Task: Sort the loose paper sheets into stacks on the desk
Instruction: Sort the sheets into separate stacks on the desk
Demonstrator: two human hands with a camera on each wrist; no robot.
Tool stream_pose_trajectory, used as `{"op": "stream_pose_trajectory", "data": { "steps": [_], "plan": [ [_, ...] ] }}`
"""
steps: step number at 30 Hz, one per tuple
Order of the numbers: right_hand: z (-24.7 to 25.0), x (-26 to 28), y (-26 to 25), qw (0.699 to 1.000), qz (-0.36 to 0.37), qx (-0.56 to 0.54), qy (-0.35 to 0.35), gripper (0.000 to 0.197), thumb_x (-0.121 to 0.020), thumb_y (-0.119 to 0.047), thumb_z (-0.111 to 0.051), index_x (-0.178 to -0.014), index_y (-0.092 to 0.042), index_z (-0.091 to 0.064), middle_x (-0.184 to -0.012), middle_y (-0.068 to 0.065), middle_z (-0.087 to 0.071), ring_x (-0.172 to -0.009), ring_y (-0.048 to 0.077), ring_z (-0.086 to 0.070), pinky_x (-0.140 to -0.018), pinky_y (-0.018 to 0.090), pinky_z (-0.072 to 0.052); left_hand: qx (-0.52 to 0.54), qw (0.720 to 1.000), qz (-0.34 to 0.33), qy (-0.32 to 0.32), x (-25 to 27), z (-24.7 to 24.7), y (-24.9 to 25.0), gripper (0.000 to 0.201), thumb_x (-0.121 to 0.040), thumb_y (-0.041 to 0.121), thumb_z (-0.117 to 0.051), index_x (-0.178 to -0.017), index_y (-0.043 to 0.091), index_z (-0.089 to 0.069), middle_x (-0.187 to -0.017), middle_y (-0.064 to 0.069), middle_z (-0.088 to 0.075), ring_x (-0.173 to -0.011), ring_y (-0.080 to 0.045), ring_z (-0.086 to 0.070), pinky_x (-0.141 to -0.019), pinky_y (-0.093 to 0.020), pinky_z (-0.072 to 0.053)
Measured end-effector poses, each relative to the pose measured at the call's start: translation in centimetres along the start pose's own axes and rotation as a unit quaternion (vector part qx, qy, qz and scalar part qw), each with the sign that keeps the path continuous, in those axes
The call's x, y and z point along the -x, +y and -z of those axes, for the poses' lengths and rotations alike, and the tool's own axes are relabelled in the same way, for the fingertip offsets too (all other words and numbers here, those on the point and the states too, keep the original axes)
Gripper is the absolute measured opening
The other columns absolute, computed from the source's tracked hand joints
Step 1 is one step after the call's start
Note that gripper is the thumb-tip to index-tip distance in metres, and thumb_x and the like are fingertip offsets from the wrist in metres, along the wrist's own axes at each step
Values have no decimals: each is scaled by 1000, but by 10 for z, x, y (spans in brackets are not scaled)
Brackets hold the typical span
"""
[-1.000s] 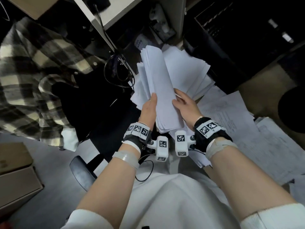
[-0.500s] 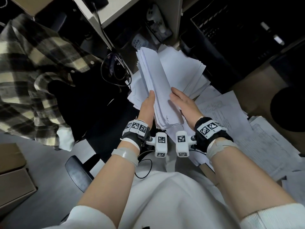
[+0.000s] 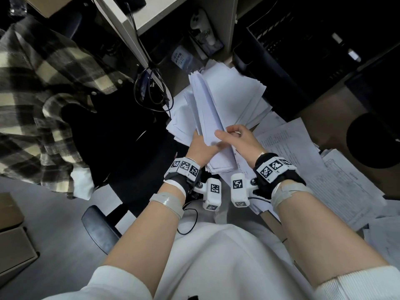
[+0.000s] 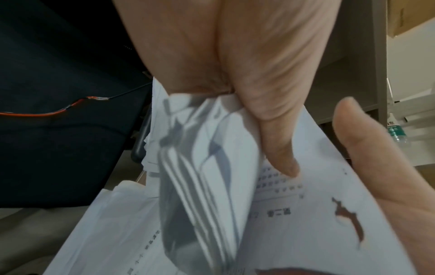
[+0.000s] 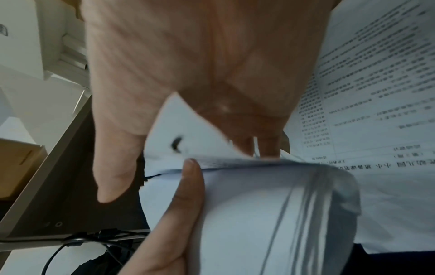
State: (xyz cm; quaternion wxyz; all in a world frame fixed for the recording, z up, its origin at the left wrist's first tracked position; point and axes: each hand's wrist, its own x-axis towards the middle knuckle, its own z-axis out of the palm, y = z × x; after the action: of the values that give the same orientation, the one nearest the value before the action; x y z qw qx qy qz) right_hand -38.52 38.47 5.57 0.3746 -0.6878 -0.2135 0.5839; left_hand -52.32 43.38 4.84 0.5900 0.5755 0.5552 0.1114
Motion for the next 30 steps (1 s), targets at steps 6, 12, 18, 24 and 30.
{"op": "stream_pose_trajectory", "data": {
  "steps": [6,12,18,24,30],
  "plan": [
    [8,0,4,997,9,-19,72,21,-99,-29,-54,-102,-11,-63,-95,-7,-59,-87,11,-56,-79,28,-42,106,990,70,66,1,11,-19,29,-93,15,-67,-118,0,-65,-104,-8,-70,-91,-20,-69,-67,-14,-54],
    [21,3,18,981,-12,4,193,28,-91,-22,-62,-73,-1,-66,-57,-3,-52,-47,11,-36,-54,28,-32,146,982,78,88,-1,22,-23,21,-94,17,-65,-111,5,-68,-103,-7,-73,-97,-24,-71,-84,-33,-57],
    [29,-1,26,968,-43,30,247,27,-78,-28,-73,-72,-2,-68,-69,4,-73,-56,18,-59,-56,31,-48,134,985,81,79,2,26,-22,21,-93,22,-68,-109,8,-70,-97,-4,-75,-91,-22,-72,-87,-38,-58],
    [44,14,47,957,-86,34,275,16,-85,-26,-62,-74,-15,-65,-85,2,-71,-78,24,-65,-73,32,-51,90,993,75,2,5,9,-1,11,-94,14,-64,-96,4,-68,-76,1,-68,-63,-7,-68,-57,-17,-51],
    [83,53,110,898,-196,6,394,28,-93,-24,-55,-67,-13,-53,-68,4,-51,-76,30,-47,-70,29,-36,45,994,71,-73,2,-35,4,10,-93,9,-64,-84,8,-68,-64,3,-62,-51,-2,-58,-61,-20,-47]
  ]
}}
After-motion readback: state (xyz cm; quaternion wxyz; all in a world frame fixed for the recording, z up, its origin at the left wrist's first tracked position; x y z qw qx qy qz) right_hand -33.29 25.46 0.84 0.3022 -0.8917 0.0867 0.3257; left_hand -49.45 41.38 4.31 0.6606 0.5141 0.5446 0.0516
